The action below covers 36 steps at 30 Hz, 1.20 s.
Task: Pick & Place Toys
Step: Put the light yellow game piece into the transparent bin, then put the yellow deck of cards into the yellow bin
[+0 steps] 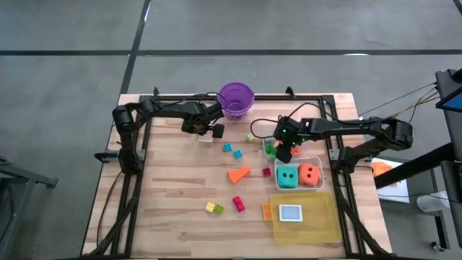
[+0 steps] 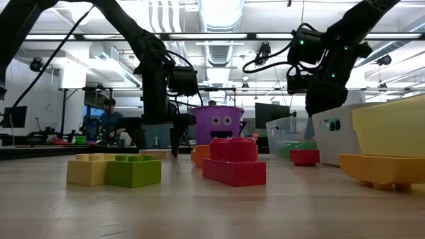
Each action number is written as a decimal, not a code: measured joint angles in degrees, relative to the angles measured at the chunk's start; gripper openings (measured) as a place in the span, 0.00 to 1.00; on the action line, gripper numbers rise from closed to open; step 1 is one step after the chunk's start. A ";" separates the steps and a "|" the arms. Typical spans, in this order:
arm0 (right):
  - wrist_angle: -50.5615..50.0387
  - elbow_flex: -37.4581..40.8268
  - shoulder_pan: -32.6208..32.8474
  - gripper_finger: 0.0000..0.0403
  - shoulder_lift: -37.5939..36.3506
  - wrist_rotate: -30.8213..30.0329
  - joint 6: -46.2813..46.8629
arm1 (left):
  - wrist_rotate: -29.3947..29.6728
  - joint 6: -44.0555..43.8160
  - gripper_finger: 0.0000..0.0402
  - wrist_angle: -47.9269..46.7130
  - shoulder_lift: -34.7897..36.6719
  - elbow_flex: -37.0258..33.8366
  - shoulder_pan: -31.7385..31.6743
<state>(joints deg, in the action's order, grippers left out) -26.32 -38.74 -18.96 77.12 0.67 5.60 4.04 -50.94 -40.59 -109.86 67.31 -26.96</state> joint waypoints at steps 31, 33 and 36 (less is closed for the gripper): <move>1.44 0.76 -0.04 0.77 -0.04 1.88 4.95 | -0.99 -0.01 0.98 0.03 -0.07 -0.04 0.02; 1.44 0.76 -0.04 0.77 -0.15 1.39 4.95 | -1.01 -0.01 0.98 0.04 -0.07 -0.05 0.02; 1.25 0.67 -0.04 0.77 -0.57 0.81 4.95 | -1.01 -0.02 0.97 0.03 -0.07 -0.09 0.02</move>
<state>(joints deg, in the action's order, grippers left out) -25.07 -38.07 -19.00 76.56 1.48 10.55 3.03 -50.96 -40.56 -109.93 67.22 -26.94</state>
